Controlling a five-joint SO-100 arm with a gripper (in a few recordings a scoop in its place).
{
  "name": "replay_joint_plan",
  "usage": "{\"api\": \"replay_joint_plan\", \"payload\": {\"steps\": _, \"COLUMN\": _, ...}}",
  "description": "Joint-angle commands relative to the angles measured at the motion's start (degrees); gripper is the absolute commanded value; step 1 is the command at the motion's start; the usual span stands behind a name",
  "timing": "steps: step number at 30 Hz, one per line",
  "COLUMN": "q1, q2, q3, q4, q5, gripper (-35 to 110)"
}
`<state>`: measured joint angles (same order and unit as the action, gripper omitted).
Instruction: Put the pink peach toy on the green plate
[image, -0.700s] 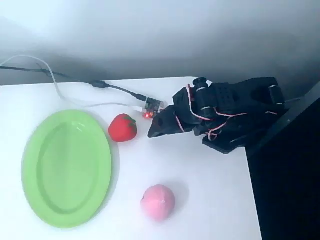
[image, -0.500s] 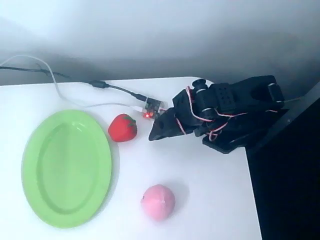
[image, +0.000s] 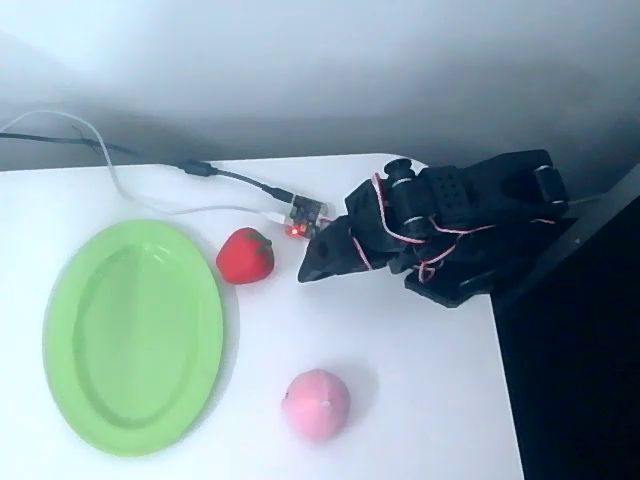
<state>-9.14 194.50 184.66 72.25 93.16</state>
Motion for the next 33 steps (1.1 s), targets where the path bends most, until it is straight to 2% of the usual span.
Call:
{"api": "replay_joint_plan", "payload": {"steps": 1, "q1": -0.3, "q2": 1.2, "q3": 3.1, "q4": 0.8, "q5": 0.3, "gripper": 0}}
{"api": "replay_joint_plan", "payload": {"steps": 11, "q1": -0.4, "q2": -0.6, "q3": -3.9, "q4": -2.7, "q5": -1.5, "gripper": 0}}
{"api": "replay_joint_plan", "payload": {"steps": 26, "q1": -2.5, "q2": -30.9, "q3": -30.8, "q4": -1.8, "q5": 0.9, "gripper": 1}}
{"api": "replay_joint_plan", "payload": {"steps": 33, "q1": -11.0, "q2": -44.1, "q3": -50.4, "q4": 13.2, "q5": 0.4, "gripper": 1}}
